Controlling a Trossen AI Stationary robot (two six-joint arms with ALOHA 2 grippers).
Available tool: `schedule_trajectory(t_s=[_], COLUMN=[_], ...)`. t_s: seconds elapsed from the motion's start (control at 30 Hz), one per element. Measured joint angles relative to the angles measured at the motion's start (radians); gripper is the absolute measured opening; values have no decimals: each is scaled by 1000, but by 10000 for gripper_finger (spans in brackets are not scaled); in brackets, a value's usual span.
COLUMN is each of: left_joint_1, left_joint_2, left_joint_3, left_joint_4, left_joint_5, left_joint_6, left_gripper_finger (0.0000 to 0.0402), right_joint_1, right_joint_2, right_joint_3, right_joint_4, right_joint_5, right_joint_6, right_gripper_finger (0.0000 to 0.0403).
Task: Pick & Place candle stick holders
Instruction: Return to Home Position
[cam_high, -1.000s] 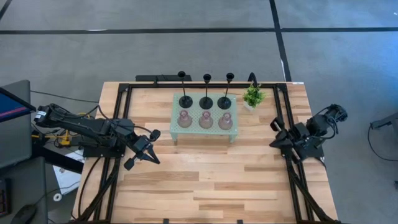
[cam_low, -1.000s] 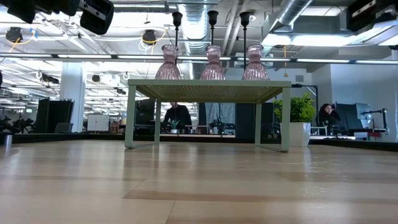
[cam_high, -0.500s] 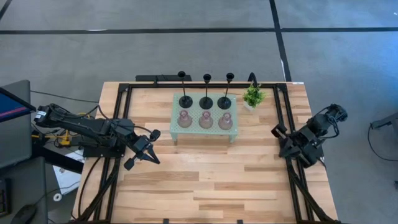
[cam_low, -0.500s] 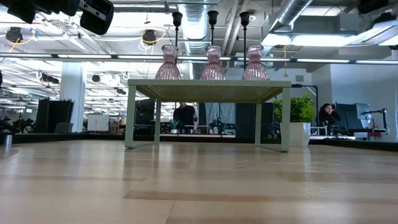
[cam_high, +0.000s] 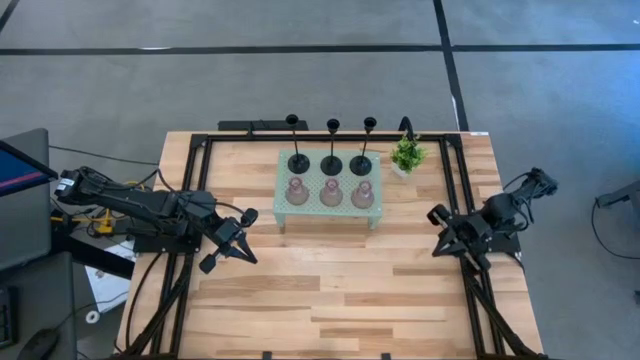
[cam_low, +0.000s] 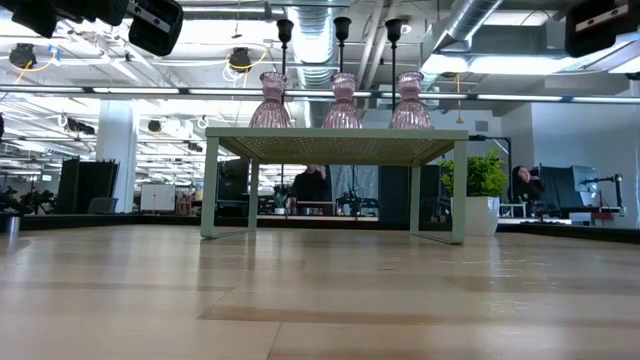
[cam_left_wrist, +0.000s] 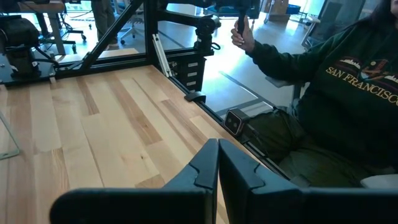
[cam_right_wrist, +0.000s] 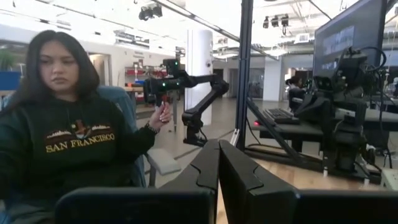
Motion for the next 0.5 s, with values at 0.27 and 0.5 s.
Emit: schedule_trajectory(t_s=[0.27, 0.5], left_joint_1=[0, 0], left_joint_2=[0, 1], left_joint_3=[0, 0], left_joint_4=[0, 0], left_joint_5=[0, 0], left_joint_6=[0, 0], left_gripper_finger=[11, 11], right_joint_1=[0, 0], right_joint_2=[0, 0], right_joint_3=[0, -81], right_joint_4=[-18, 20], right_joint_5=[-1, 11], right_joint_6=[22, 23], right_gripper_finger=[0, 0])
